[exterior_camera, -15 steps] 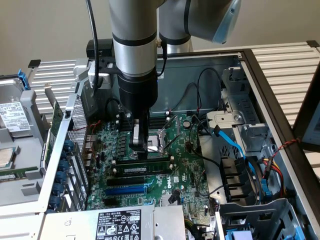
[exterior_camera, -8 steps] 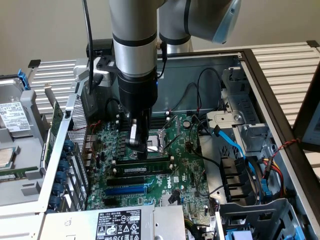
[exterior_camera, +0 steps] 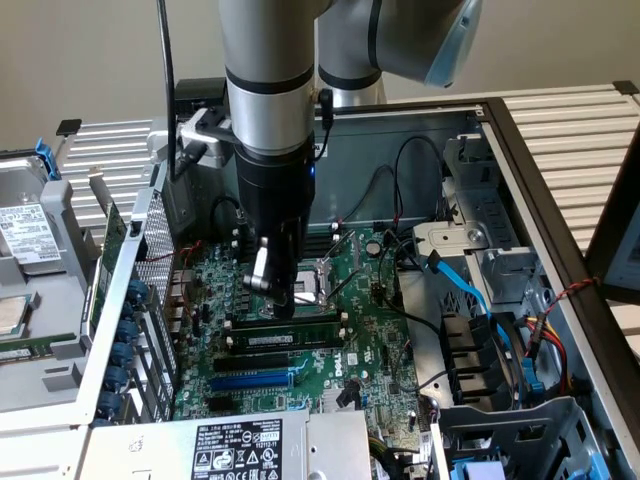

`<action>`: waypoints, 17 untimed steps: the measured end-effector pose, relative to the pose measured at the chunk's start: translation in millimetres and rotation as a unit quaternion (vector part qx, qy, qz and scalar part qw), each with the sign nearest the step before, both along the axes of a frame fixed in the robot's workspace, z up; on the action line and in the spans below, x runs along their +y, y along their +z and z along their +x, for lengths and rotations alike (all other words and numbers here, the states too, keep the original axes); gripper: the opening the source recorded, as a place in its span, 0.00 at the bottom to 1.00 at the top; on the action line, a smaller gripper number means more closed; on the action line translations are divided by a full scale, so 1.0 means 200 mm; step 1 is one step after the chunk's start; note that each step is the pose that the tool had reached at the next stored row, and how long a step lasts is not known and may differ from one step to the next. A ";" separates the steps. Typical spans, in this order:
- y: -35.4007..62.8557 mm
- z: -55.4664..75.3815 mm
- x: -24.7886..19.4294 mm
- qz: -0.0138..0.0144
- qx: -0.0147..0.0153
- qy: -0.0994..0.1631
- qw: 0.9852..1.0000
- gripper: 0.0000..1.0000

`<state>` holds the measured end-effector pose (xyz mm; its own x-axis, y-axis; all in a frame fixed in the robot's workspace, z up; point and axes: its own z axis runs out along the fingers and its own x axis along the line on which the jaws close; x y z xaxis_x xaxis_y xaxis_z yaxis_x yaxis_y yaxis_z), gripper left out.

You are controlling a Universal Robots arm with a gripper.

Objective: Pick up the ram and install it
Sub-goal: 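Press down the ram until it locks into place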

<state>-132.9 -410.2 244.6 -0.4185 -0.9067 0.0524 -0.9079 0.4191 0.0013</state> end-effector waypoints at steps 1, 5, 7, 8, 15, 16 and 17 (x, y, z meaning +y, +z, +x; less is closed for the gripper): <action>0.000 0.00 0.000 0.000 0.000 -0.008 1.000 0.11; -0.002 0.00 0.000 0.000 0.000 -0.040 0.999 0.11; -0.002 0.00 0.000 0.000 0.000 -0.056 0.998 0.11; -0.002 0.00 0.000 0.000 0.000 -0.064 0.998 0.11; -0.010 0.00 0.000 0.000 0.000 -0.120 0.993 0.11; -0.011 0.00 0.000 0.000 0.000 -0.128 0.992 0.11; -0.013 0.00 0.000 0.000 0.000 -0.136 0.991 0.11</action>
<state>-132.9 -410.2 242.1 -0.6474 -0.7604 0.0525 -0.7614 0.6483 0.0014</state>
